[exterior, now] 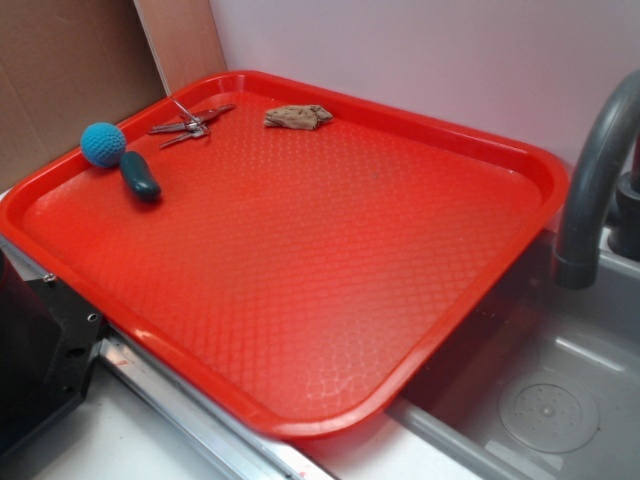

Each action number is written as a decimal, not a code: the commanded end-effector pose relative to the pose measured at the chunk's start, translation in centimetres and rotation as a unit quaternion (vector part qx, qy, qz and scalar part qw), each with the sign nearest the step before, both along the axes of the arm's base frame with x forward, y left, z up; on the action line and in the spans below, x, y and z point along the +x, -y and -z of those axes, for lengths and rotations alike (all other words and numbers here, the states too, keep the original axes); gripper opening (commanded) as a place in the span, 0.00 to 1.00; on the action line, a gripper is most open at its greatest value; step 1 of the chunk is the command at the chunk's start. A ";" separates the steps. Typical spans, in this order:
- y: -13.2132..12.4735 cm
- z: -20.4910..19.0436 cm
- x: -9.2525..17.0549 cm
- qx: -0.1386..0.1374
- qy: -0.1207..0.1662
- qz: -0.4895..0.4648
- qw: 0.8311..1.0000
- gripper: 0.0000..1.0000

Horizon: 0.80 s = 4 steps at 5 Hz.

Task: Grab the silver keys.

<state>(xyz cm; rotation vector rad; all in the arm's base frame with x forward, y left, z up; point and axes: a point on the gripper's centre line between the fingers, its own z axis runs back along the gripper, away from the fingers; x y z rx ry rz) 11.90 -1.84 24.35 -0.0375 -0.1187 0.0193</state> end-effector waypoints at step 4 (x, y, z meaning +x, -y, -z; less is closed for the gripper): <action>-8.6 7.0 7.8 0.042 0.092 -0.310 0.945 1.00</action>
